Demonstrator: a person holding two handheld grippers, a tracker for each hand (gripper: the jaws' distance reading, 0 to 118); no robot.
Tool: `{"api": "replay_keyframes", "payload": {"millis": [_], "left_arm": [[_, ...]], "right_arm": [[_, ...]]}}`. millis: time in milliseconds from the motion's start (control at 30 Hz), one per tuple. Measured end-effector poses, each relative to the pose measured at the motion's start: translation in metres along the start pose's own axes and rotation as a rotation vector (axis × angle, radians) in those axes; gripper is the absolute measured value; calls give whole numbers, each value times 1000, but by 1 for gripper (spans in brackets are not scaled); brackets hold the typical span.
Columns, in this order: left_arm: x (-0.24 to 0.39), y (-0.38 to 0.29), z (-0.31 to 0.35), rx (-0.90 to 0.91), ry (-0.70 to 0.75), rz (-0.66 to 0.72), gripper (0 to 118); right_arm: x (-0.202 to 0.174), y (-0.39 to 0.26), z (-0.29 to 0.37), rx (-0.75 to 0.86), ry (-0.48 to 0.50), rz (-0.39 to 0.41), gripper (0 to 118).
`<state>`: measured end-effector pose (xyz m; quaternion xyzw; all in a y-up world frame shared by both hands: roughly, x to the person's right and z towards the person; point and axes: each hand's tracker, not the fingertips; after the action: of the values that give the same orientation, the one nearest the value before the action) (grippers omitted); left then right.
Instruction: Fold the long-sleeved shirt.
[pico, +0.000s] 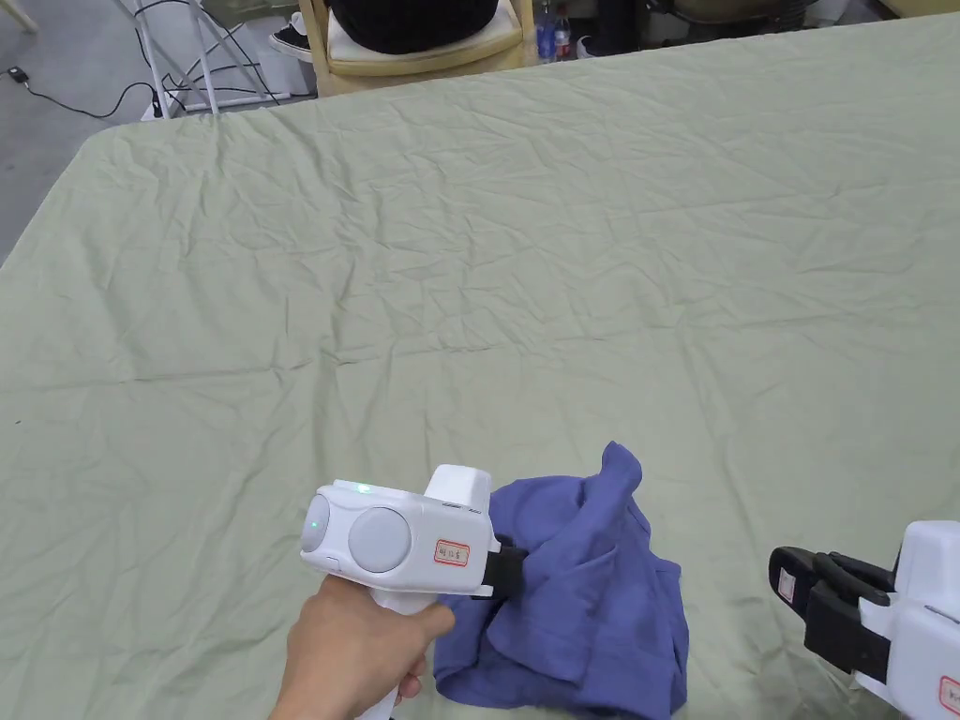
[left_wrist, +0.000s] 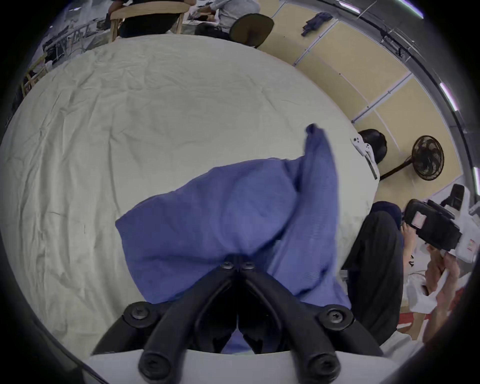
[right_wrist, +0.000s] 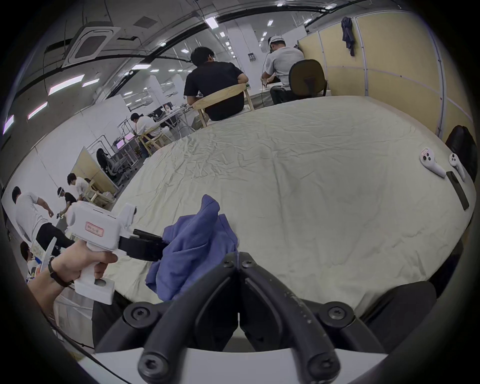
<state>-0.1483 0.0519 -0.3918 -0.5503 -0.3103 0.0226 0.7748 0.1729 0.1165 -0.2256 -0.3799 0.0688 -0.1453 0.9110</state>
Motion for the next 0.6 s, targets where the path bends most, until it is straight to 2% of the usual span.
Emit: {"api": "replay_keyframes", "payload": {"millis": [100,167,500,600], "left_arm": [[26,-1,5,-5,-65,-39,0],[44,0,-1,-19,-80,-114,0],[96,20,-56,-84,-164,-152,0],[103,18,-61,-92,-224,-120,0]], "right_arm": [[5,-1,-1,-2,-3,-12,0],[7,-3,-2,-4,-4,-18,0],[11,-7,4,1,-6,-39,0],[12,-5,7,10,-10,-42,0]]}}
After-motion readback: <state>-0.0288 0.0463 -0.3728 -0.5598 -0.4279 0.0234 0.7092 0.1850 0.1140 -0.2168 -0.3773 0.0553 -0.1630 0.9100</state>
